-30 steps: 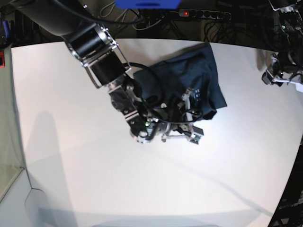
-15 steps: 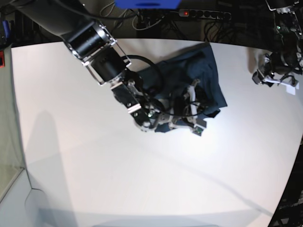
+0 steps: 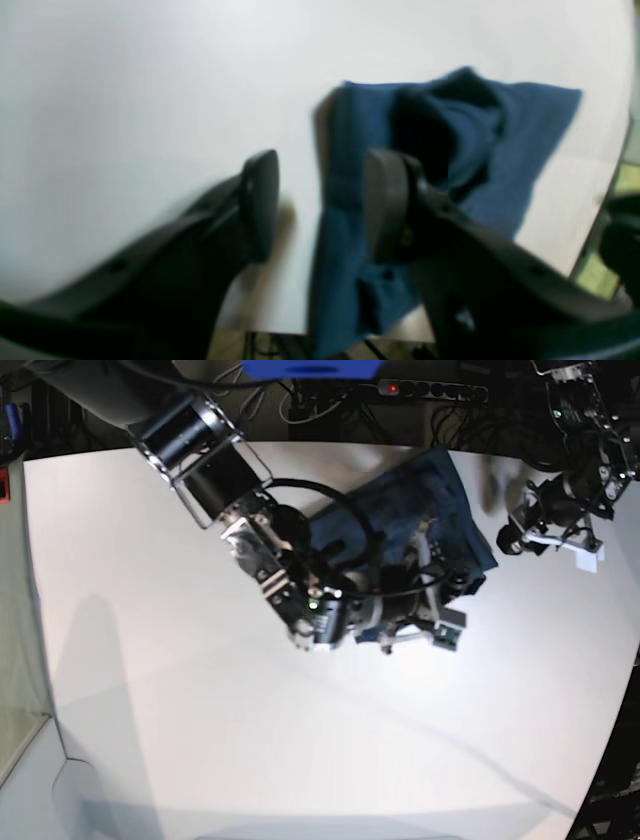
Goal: Layout the t-shirt on the table in an organized manner, then fold the t-shirt properly
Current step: 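Grasp the bundle corner with the right gripper and rotate the bundle, then push the bundle edge with the left gripper to square it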
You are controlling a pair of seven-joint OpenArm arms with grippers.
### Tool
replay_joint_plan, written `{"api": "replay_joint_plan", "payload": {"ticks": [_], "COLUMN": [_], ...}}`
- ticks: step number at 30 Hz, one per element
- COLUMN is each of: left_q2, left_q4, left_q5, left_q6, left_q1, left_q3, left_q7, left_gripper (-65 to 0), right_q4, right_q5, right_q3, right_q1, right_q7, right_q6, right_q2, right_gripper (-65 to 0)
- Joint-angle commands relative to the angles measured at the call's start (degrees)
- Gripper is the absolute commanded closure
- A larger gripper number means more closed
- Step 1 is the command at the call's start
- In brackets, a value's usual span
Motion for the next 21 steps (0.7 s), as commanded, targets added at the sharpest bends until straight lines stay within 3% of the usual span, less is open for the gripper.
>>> {"api": "replay_joint_plan", "payload": {"ticks": [1,8,17,21], "left_q2": [-0.3,1.2,2.6,5.0], "left_q4": [1.8,3.3,0.7,-0.8], "left_q5": [-2.5,-11.3,-13.4,-13.3], "left_q6": [0.1,0.1,0.1,0.1], "left_q1": [-0.3,1.1,2.5,2.0], "left_q3": [-0.3,-0.6,-0.3,-0.5], "left_q7": [0.6,4.2,3.8,3.4], "left_gripper": [-27.8,-41.6,-41.8,-41.8], "right_q4": [2.3,10.5,16.6,18.8], "right_q5": [1.3,1.3,1.3,1.4], "right_q3": [0.8,5.9,9.7,11.6], "right_q1": [0.5,-4.7,-9.5,-11.6], "right_q7": [0.9,-2.0,-4.1,-4.4], "right_q6": [0.4,0.4,0.4,0.4], "right_q2": [0.4,7.0,13.0,14.9], "right_gripper": [-6.9,-6.9,-6.9,-6.9]}}
